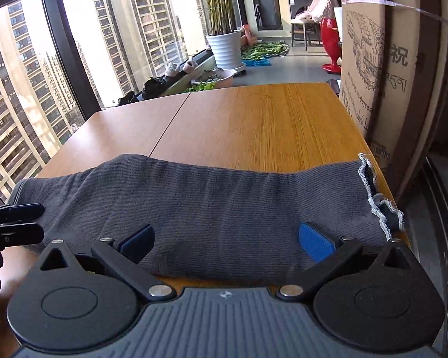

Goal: Fold clothes

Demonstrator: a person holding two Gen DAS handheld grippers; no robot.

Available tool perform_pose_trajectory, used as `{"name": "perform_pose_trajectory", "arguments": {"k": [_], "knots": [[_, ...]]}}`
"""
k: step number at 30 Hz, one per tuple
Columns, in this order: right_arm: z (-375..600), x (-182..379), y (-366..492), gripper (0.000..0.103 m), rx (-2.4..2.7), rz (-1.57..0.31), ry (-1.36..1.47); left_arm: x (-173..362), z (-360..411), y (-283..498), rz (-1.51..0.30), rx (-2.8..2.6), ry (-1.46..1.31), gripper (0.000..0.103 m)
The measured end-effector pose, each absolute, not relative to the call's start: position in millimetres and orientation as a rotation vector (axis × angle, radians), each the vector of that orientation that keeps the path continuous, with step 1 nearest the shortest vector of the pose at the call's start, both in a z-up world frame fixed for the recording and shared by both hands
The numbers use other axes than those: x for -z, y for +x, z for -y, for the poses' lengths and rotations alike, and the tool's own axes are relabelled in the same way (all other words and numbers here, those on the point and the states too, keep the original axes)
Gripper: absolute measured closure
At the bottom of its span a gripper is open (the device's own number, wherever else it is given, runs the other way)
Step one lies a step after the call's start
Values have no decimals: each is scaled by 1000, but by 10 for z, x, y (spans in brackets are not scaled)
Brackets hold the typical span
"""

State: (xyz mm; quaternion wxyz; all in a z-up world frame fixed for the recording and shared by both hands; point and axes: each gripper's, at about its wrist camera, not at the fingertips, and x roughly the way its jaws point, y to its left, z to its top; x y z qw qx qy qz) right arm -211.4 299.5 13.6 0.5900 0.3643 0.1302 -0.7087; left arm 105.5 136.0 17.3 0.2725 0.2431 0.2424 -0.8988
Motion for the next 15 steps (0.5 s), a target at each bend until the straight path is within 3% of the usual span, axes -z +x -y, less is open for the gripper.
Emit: {"name": "perform_pose_trajectory", "arguments": {"k": [5,11,15], "knots": [[-3366,-164,-1926,0,1638,-279,815,-155,-1514,1161,-633,2420,631,0],[-3272,-55,-1732,0,1678,-453,691,-150,-1384,923,-649,2364,587,0],[-3284,3,-1760,0,1676,-456,656,-138,-1344,876,-670,2351,557,0]]}}
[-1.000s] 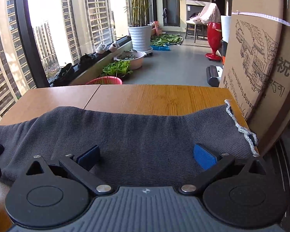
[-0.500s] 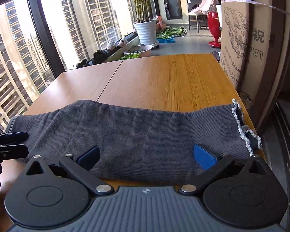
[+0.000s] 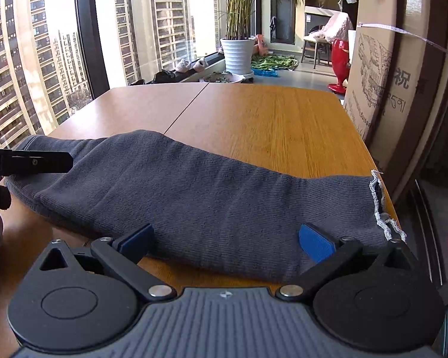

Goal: Fold clothes

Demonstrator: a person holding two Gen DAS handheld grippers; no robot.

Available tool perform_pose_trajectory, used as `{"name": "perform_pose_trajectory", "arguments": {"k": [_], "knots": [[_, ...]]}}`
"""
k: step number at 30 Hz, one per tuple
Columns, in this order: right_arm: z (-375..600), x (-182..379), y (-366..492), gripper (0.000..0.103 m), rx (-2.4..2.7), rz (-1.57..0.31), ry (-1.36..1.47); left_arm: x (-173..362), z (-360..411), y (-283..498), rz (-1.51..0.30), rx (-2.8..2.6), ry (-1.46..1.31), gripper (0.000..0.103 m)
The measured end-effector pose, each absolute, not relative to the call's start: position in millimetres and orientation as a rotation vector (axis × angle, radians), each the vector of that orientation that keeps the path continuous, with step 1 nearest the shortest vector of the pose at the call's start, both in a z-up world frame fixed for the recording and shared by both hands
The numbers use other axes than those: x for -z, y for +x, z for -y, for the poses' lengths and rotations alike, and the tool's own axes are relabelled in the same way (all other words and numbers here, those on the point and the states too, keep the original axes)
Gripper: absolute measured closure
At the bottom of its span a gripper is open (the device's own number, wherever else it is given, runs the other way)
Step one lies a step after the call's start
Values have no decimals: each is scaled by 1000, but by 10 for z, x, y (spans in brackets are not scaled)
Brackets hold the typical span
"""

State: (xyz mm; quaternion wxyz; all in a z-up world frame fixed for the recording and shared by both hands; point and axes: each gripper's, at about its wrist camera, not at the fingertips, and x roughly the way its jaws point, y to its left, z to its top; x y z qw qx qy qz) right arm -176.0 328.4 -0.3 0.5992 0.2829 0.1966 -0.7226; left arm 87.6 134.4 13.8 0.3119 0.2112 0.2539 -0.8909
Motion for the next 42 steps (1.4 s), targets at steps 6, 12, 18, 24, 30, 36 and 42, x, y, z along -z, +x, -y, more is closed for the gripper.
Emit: {"name": "perform_pose_trajectory", "arguments": {"k": [6,12,18,24,30,36,42], "knots": [[-3290,-17,-1817,0,1685,-402,660,-130,-1353,900,-686,2353,535,0],[-3340,-19,-1858,0,1702,-287,685,-145,-1402,825,-637,2330,566,0],[-3304,-23,-1834,0,1688,-300,706,-143,-1406,836,-649,2328,553,0],[-3199,-29,-1757,0,1675,-436,672,-140,-1397,821,-649,2338,565,0],[-3235,-105,-1748,0,1651,-390,633,-168,-1325,998,-778,2364,508,0],[-3213,-474,-1414,0,1596,-389,346,-535,-1535,1490,-516,2250,366,0],[-2975,-531,-831,57,1392,-462,203,-842,-1683,1961,-221,2121,359,0]]}}
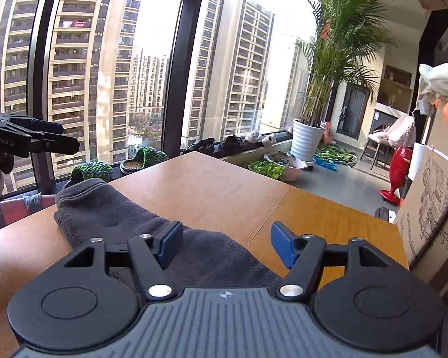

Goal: Fold clothes

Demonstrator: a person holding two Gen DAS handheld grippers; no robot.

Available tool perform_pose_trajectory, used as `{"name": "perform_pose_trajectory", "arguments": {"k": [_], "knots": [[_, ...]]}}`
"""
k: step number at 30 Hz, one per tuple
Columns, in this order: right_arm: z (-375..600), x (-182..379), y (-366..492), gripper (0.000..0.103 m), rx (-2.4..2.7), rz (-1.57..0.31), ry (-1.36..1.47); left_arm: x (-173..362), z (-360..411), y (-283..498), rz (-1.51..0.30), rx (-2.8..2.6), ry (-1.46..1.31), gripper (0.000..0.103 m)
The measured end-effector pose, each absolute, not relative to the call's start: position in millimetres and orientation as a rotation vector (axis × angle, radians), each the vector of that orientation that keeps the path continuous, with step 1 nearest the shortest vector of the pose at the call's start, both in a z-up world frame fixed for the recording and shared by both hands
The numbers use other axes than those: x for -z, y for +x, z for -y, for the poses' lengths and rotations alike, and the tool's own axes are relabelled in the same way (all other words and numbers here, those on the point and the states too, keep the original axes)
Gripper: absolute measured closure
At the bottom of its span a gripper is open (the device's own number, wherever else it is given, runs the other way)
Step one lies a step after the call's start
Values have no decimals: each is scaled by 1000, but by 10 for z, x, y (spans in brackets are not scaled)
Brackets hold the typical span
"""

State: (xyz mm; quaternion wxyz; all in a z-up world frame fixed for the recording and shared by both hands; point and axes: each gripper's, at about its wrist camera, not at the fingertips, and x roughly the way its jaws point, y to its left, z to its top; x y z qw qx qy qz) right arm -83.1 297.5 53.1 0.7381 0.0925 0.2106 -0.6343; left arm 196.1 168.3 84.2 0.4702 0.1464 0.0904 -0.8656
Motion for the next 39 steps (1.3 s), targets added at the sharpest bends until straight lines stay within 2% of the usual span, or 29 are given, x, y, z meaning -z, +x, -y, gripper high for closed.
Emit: {"name": "perform_pose_trajectory", "arguments": {"k": [3,7,8,9,10,11,13,17,18,20,21,23,24,25,26,27,32,39], "knots": [[-2866,-427,-452,67,1180,-517,198,-861,-1687,2058,-206,2093,402,3],[-2805,-244,-17,67,1030,-604,135,-802,-1771,2092,-173,2108,467,21],[-2779,-204,43,68,1026,-620,129,-784,-1808,2084,-150,2121,485,21],[-2728,-180,56,76,1036,-630,141,-765,-1844,2076,-127,2134,503,21],[-2664,-175,38,92,1046,-636,166,-745,-1880,2063,-100,2149,522,20],[-2623,-177,-16,96,1063,-629,199,-724,-1913,2049,-71,2167,540,15],[-2582,-207,-168,97,1102,-609,255,-682,-1971,2035,-13,2200,570,7],[-2736,-289,-296,96,1088,-572,271,-566,-2002,1962,50,2196,667,7],[-2803,-292,-291,93,1065,-571,255,-549,-1991,1950,42,2191,673,7],[-2876,-262,-235,77,1034,-589,213,-533,-1979,1933,27,2188,674,7],[-2896,-238,-196,65,1021,-602,190,-531,-1988,1937,30,2192,671,7],[-2866,-186,-148,63,1010,-625,174,-541,-2012,1922,44,2202,673,7],[-2833,-160,-130,64,1008,-635,173,-551,-2026,1915,58,2208,679,7],[-2801,-143,-122,73,1012,-640,175,-561,-2037,1909,69,2213,684,7],[-2770,-156,-145,83,1031,-629,189,-570,-2045,1910,75,2219,689,6],[-2738,-194,-197,97,1054,-606,214,-579,-2051,1916,78,2228,692,5],[-2718,-428,-442,98,1127,-513,274,-525,-1991,1878,99,2259,701,3],[-2843,-463,-584,99,1150,-482,334,-250,-1680,1319,301,2218,818,6]]}}
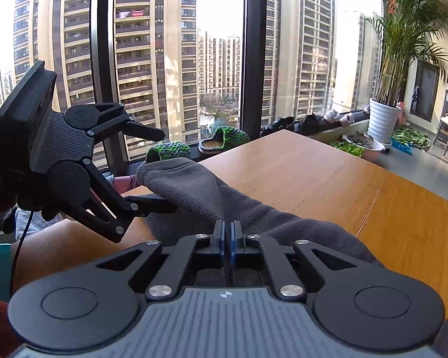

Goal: Fold clothes

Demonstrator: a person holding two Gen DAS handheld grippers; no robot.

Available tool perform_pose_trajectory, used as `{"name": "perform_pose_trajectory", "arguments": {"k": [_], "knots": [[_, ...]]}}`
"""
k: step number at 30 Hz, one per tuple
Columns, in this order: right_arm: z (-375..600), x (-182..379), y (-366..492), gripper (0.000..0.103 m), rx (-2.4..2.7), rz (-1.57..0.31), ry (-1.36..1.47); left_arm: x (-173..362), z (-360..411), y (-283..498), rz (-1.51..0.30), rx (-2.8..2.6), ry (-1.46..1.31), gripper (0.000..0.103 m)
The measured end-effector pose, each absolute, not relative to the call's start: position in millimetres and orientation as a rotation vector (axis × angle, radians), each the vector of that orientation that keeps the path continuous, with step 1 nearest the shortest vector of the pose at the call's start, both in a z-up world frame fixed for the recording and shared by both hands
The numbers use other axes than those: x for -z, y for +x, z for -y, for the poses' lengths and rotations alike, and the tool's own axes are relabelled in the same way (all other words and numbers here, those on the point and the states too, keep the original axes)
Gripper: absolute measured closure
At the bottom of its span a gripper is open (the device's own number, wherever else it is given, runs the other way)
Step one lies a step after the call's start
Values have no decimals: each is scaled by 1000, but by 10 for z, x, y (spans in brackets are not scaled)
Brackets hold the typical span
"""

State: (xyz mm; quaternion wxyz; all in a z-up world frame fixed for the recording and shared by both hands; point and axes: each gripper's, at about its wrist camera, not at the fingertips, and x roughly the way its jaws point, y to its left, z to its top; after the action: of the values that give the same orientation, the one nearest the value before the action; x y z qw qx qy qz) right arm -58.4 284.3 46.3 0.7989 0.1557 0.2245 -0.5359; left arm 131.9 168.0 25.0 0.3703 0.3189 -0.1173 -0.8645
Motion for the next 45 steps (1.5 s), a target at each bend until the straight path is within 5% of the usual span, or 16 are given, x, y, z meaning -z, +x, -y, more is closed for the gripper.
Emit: {"name": "perform_pose_trajectory", "arguments": {"k": [2,4,7,10,11,15,16,17,21,25,29,33,35,45], "knots": [[-2947,-496,-769,99,1190,-435,376,-194,-1647,1189,336,2227,870,49],[-3147,-557,-1079,99,1281,-358,411,-163,-1666,1119,367,2235,892,63],[-3560,-591,-1594,88,1540,-289,430,-215,-1716,1186,322,2266,845,73],[-3933,-536,-2095,46,1801,-218,515,-314,-1763,1284,259,2292,796,73],[-4011,-491,-2223,45,1835,-196,562,-336,-1768,1304,247,2296,783,73],[-4053,-241,-2521,51,1786,-84,760,-383,-1712,1253,229,2284,785,73],[-4007,-182,-2563,76,1743,-54,815,-387,-1700,1225,227,2283,790,73],[-3953,-139,-2584,87,1705,-40,857,-396,-1688,1195,227,2283,795,76],[-3761,-257,-2648,90,1666,-10,838,-538,-1556,1076,187,2272,831,85],[-3221,-635,-2926,92,1712,28,736,-790,-1019,929,9,2229,730,82],[-2658,-898,-3131,84,1850,17,621,-845,-368,899,-221,2110,600,49],[-2671,-902,-3054,72,1842,-24,590,-810,-396,1107,-386,2140,587,43],[-2761,-790,-2941,69,1771,-72,635,-767,-551,1170,-459,2208,612,32],[-3034,-94,-2442,63,1553,-286,830,-226,-854,1092,-703,2308,770,26]]}}
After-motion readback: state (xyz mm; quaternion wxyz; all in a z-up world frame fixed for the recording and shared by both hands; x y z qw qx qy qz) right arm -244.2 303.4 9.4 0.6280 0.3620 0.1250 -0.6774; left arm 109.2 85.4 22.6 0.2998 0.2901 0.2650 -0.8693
